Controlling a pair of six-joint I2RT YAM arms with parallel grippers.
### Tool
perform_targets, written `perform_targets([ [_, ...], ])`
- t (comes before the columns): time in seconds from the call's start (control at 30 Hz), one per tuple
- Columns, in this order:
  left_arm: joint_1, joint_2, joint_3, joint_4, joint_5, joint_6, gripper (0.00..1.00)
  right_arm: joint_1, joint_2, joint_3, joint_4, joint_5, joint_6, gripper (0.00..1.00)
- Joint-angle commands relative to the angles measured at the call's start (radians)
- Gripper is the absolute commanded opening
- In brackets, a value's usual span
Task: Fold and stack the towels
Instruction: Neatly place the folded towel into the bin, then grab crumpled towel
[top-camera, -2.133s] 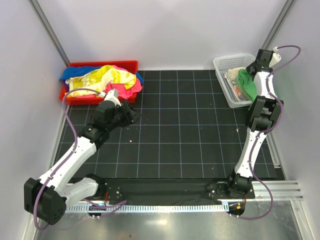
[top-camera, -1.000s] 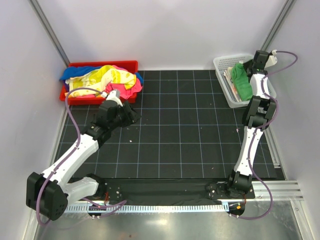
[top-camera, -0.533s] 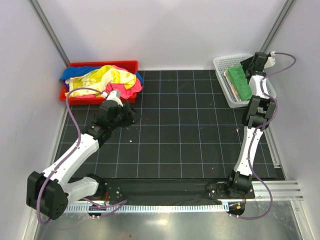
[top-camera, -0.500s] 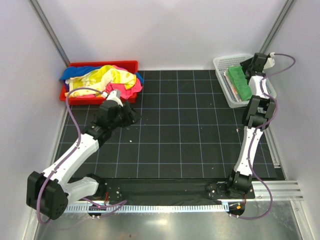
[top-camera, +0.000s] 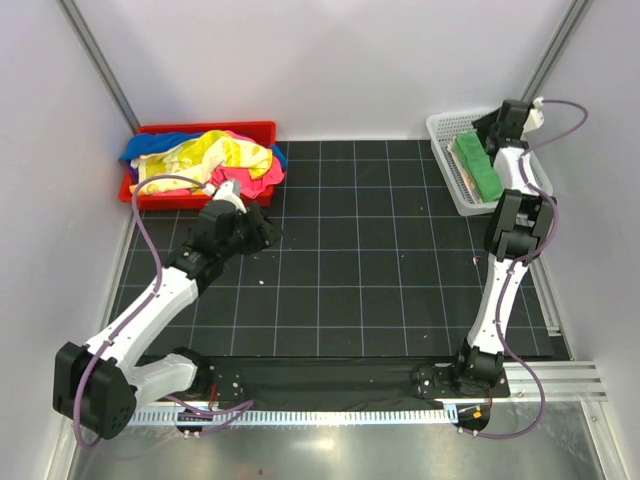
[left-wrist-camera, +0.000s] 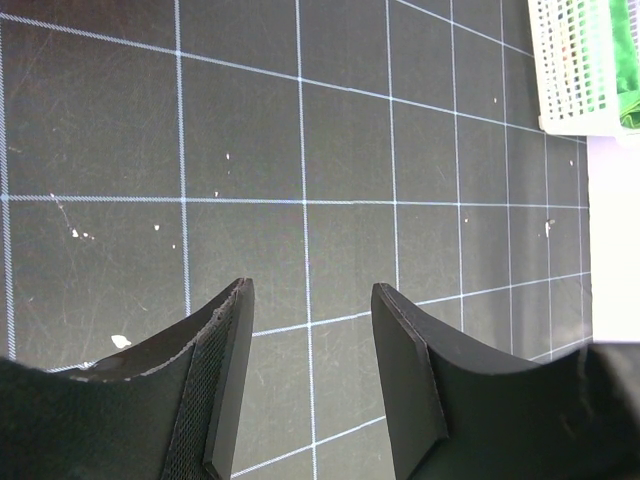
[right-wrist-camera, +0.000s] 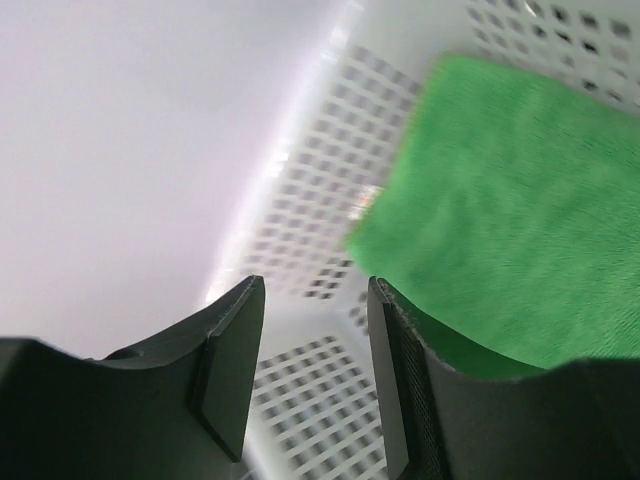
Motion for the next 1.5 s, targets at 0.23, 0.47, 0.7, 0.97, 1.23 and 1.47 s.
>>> perform_targets([
  [0.23, 0.000, 0.153, 0.193, -0.001, -0.276, 0.018, 0.59, 0.196, -0.458, -0.194, -0.053, -0.011, -0.035, 0.56],
  [0.47, 0.115, 0.449, 0.548, -0.063, -0.466, 0.067, 0.65, 0.417, -0.620, -0.522, 0.033, -0.101, -0.111, 0.57],
  [0.7, 0.162, 0.791, 0.907, -0.097, -0.420, 0.167, 0.70, 0.555, -0.698, -0.687, 0.084, -0.147, -0.170, 0.58],
  [0.97, 0.149, 0.980, 1.055, -0.085, -0.399, 0.247, 0.77, 0.604, -0.695, -0.756, 0.087, -0.156, -0.213, 0.58],
  [1.23, 0.071, 1.007, 1.057, -0.061, -0.544, 0.368, 0.77, 0.612, -0.683, -0.768, 0.096, -0.164, -0.211, 0.58],
  [1.47, 0.049, 1.051, 1.109, -0.090, -0.620, 0.415, 0.74, 0.615, -0.678, -0.771, 0.108, -0.179, -0.202, 0.58],
])
